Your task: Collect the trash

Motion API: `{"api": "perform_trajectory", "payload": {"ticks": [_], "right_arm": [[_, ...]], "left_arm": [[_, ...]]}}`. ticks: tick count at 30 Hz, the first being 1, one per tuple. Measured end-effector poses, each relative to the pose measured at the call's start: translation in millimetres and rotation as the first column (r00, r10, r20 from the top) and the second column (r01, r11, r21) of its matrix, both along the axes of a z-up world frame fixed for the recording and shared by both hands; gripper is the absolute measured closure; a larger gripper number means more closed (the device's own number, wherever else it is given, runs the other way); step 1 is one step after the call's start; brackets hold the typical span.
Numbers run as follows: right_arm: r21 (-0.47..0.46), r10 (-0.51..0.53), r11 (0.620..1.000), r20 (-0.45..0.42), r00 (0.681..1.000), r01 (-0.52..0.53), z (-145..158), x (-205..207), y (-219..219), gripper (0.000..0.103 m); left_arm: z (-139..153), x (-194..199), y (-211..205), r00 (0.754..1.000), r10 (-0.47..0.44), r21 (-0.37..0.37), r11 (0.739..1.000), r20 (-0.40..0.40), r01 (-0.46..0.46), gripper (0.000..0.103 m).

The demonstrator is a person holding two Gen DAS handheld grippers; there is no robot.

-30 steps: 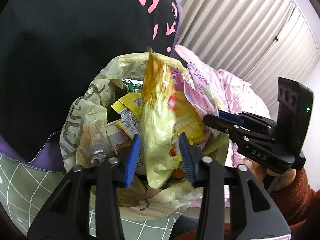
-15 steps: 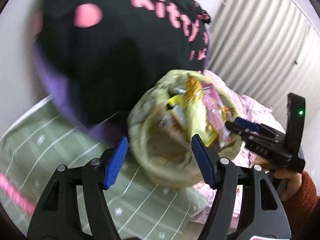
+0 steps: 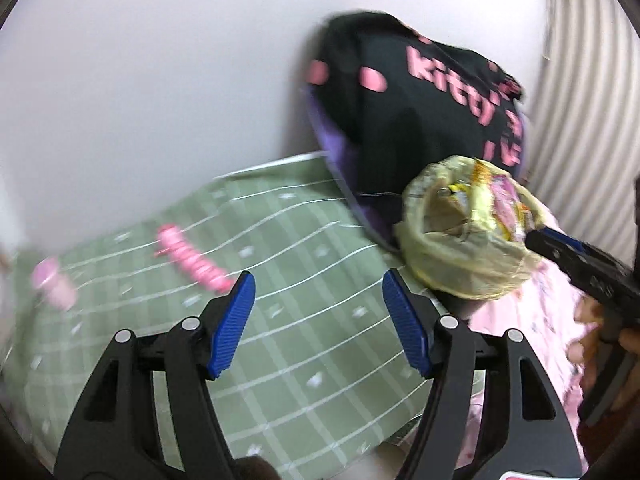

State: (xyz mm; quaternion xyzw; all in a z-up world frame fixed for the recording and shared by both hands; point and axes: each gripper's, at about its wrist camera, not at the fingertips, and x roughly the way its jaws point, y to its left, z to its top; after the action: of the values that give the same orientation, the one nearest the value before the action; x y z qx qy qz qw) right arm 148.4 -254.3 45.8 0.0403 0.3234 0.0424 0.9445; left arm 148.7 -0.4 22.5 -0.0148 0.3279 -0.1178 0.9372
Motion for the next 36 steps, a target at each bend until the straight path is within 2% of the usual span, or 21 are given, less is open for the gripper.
{"api": "perform_trajectory", "payload": {"ticks": [2, 4, 10, 19, 36], "right_arm": [[-0.013, 0.051, 0.999, 0.005, 0.999, -0.051, -1.2, -16.5, 16.1, 0.057], [-0.043, 0.108, 0.993, 0.011, 0.994, -0.107, -2.4, -34.7, 35.5, 0.057], [-0.058, 0.213, 0.976, 0.029, 0.977, -0.212, -4.6, -71.7, 75.6, 0.057], [-0.031, 0.233, 0.972, 0.048, 0.971, -0.232, 0.3, -92.5, 91.9, 0.057], [-0.026, 0.222, 0.975, 0.056, 0.973, -0.221, 1.9, -94.2, 96.8, 0.057]], "left_arm": [[3.2, -25.3, 12.5, 0.995, 0.097, 0.04, 0.994, 0.028, -0.098, 0.04], [4.4, -50.3, 21.9, 0.979, 0.192, 0.077, 0.978, 0.063, -0.196, 0.04], [6.5, -96.2, 39.8, 0.959, 0.28, 0.063, 0.957, 0.052, -0.282, 0.04], [12.3, -124.4, 41.4, 0.953, 0.292, 0.071, 0.952, 0.08, -0.298, 0.04], [18.4, -125.0, 46.5, 0.955, 0.282, 0.051, 0.956, 0.093, -0.287, 0.04]]}}
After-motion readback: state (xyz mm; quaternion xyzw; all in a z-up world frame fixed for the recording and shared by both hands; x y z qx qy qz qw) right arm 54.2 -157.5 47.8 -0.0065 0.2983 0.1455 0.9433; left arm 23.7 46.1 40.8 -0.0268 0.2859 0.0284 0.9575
